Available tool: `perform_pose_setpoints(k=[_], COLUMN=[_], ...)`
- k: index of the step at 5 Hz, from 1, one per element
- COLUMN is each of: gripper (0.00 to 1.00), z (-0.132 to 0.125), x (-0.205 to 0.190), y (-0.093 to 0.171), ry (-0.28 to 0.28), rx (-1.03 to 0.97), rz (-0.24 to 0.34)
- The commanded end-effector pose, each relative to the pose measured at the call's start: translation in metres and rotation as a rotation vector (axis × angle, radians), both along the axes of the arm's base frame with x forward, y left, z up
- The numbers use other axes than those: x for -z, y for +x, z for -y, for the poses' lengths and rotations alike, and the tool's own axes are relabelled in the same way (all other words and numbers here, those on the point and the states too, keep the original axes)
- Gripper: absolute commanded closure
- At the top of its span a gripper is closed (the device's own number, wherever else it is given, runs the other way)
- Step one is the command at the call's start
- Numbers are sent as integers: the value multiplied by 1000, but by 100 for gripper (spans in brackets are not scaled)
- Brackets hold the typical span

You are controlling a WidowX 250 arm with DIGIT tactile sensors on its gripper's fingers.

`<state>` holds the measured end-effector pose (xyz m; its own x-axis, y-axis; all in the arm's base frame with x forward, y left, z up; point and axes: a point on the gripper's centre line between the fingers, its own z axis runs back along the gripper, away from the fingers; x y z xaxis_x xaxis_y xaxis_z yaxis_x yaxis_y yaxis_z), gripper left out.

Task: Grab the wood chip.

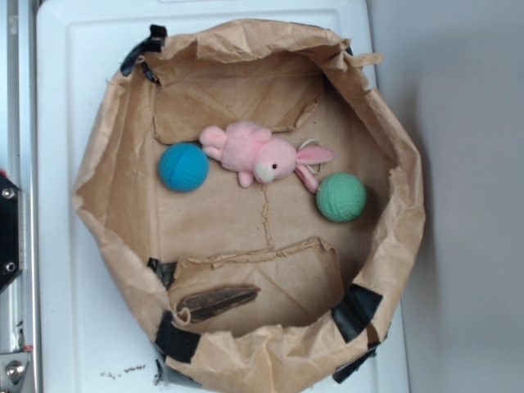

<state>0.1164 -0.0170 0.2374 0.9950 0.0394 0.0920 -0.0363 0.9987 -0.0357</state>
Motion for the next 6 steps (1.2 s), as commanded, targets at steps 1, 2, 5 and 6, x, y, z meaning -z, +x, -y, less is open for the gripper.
perform_pose_setpoints(k=[1,2,5,6], gripper=[0,0,0,0], z=[0,1,6,24], x=[0,-4,16,36], y=[0,21,50,40], ry=[0,-14,-68,-31], rx=[0,-26,-154,-180], rz=[0,15,25,7])
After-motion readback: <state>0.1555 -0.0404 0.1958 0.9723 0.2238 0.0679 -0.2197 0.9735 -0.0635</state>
